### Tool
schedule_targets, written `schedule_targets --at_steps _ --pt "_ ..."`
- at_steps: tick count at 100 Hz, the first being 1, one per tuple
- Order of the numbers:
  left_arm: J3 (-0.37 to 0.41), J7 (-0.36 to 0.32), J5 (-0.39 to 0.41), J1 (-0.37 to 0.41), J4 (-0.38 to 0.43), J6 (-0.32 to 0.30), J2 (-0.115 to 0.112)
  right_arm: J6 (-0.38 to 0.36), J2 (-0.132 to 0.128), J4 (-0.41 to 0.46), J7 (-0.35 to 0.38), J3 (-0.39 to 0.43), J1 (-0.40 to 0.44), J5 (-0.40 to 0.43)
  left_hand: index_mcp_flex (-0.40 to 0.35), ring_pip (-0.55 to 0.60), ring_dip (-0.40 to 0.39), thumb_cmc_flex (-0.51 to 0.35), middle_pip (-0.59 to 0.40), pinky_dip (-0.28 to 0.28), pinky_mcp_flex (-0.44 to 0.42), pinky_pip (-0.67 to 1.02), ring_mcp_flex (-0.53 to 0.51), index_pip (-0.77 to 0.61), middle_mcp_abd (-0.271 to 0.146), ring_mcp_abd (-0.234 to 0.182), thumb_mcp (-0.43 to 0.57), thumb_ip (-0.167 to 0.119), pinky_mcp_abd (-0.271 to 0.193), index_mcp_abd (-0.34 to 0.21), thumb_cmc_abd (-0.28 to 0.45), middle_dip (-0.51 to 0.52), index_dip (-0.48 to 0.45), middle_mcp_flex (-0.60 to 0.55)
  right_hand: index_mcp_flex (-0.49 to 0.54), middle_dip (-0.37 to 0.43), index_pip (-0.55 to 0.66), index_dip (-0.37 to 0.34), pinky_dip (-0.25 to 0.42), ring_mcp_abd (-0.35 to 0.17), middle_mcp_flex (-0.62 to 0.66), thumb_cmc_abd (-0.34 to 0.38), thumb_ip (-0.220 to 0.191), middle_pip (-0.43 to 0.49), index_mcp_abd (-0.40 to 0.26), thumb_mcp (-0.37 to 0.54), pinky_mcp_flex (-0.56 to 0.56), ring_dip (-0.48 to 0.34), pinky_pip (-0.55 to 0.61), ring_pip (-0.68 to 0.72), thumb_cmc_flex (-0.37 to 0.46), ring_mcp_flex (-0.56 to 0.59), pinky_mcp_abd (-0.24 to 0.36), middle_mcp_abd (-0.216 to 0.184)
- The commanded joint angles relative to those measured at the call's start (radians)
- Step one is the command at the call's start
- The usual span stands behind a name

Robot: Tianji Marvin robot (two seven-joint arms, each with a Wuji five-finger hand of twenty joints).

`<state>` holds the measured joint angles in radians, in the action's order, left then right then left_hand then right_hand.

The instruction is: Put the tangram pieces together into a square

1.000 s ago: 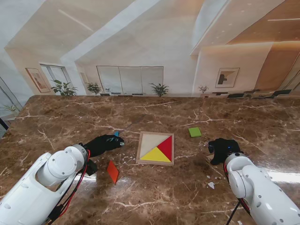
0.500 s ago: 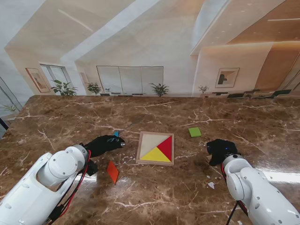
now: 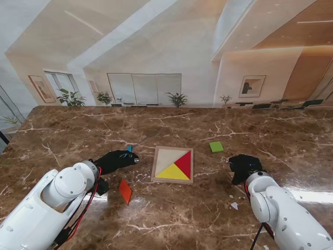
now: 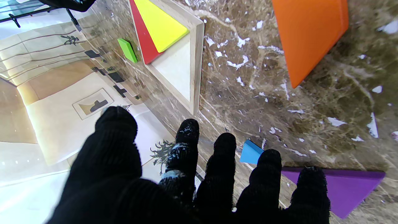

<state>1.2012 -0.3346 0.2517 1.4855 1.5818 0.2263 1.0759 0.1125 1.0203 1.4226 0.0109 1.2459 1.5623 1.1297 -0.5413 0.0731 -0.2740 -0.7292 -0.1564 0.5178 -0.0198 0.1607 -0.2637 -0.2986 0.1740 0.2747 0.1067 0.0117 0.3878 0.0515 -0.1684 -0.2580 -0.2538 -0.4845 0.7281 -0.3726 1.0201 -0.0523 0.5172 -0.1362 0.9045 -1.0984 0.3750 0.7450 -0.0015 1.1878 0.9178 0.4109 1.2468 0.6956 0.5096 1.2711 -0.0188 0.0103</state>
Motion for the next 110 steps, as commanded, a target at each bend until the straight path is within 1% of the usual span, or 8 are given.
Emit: schedule_targets --at_steps 1,9,24,32,48,65,92,110 --pt "-0.004 -0.005 0.000 0.001 -0.005 0.005 0.000 -0.005 0.001 -0.056 0.049 -0.014 0.046 0.000 -0.009 -0.015 0.006 -0.014 -0.005 0.026 0.000 -0.025 -0.006 0.005 0.000 -0.008 -0.030 -0.019 -0.007 -0.005 0.032 0.002 0.021 -0.006 0.326 -0.011 0.142 -0.056 -0.009 -0.015 0.025 -0.034 0.021 0.027 -0.075 0.007 0.030 0.015 0.031 0.030 0.048 0.056 0.025 -0.029" --pt "-0.005 -0.005 -0.001 0.000 -0.005 0.006 0.000 -0.010 0.000 -0.052 0.056 -0.012 0.048 0.005 -0.009 -0.015 0.006 -0.013 -0.005 0.026 0.000 -0.025 -0.006 0.005 0.000 -0.008 -0.030 -0.019 -0.007 -0.005 0.032 0.002 0.021 -0.006 0.328 -0.018 0.152 -0.055 -0.003 -0.009 0.024 -0.034 0.022 0.046 -0.068 0.008 0.024 0.020 0.037 0.058 0.044 0.054 0.006 -0.036" --pt "-0.005 -0.004 -0.002 -0.001 -0.006 0.008 0.000 -0.025 -0.003 -0.058 0.057 -0.015 0.042 0.015 -0.011 -0.014 0.006 -0.013 -0.006 0.026 0.001 -0.025 -0.007 0.005 0.002 -0.008 -0.030 -0.019 -0.008 -0.005 0.031 0.002 0.021 -0.009 0.294 -0.028 0.198 -0.084 0.084 0.083 -0.019 -0.014 0.027 0.066 -0.085 0.005 -0.074 0.070 0.095 0.107 0.016 -0.033 -0.153 -0.068" --pt "-0.007 -0.005 -0.003 -0.002 -0.007 0.008 0.000 -0.029 -0.004 -0.066 0.054 -0.018 0.037 0.022 -0.011 -0.014 0.006 -0.013 -0.006 0.026 0.001 -0.025 -0.008 0.005 0.003 -0.008 -0.030 -0.019 -0.007 -0.005 0.031 0.002 0.021 -0.010 0.261 -0.030 0.234 -0.123 0.133 0.101 -0.043 -0.005 0.031 0.063 -0.120 0.006 -0.150 0.094 0.136 0.167 -0.008 -0.120 -0.169 -0.097" --pt "-0.007 -0.005 -0.004 -0.004 -0.008 0.007 0.000 -0.028 -0.006 -0.087 0.045 -0.033 0.024 0.027 -0.011 -0.014 0.006 -0.014 -0.006 0.026 0.002 -0.024 -0.009 0.005 0.003 -0.005 -0.029 -0.019 -0.006 -0.003 0.030 0.002 0.021 -0.009 0.189 -0.002 0.287 -0.211 0.151 0.123 -0.024 0.000 0.030 0.002 -0.216 0.001 -0.230 0.078 0.176 0.204 -0.013 -0.208 -0.175 -0.118" --pt "-0.005 -0.006 -0.004 -0.002 -0.007 0.009 0.000 -0.012 -0.005 -0.099 0.043 -0.046 0.016 0.018 -0.012 -0.013 0.005 -0.013 -0.006 0.026 0.002 -0.024 -0.011 0.005 0.004 -0.007 -0.029 -0.019 -0.005 -0.004 0.031 0.002 0.021 -0.010 0.143 0.025 0.326 -0.287 0.145 0.135 0.081 -0.005 0.022 -0.053 -0.269 0.007 -0.225 0.069 0.178 0.209 0.008 -0.170 -0.195 -0.114" --pt "-0.007 -0.010 -0.006 -0.004 -0.007 0.010 0.000 0.001 -0.003 -0.115 0.038 -0.055 0.009 -0.002 -0.012 -0.013 0.005 -0.014 -0.006 0.026 0.003 -0.024 -0.013 0.005 0.005 -0.005 -0.029 -0.019 -0.005 -0.003 0.030 0.002 0.021 -0.011 0.138 0.033 0.337 -0.291 0.139 0.128 0.230 -0.001 0.015 -0.111 -0.282 0.008 -0.158 0.078 0.166 0.217 0.036 -0.049 -0.226 -0.081" --pt "-0.007 -0.012 -0.005 -0.003 -0.005 0.014 -0.001 0.001 0.000 -0.135 0.023 -0.062 0.000 -0.026 -0.014 -0.013 0.005 -0.014 -0.007 0.025 0.002 -0.025 -0.014 0.004 0.004 -0.005 -0.029 -0.018 -0.004 -0.004 0.030 0.002 0.021 -0.012 0.114 0.031 0.368 -0.286 0.118 0.111 0.277 0.024 0.001 -0.151 -0.295 0.010 -0.076 0.071 0.134 0.167 0.068 0.037 -0.216 -0.071"
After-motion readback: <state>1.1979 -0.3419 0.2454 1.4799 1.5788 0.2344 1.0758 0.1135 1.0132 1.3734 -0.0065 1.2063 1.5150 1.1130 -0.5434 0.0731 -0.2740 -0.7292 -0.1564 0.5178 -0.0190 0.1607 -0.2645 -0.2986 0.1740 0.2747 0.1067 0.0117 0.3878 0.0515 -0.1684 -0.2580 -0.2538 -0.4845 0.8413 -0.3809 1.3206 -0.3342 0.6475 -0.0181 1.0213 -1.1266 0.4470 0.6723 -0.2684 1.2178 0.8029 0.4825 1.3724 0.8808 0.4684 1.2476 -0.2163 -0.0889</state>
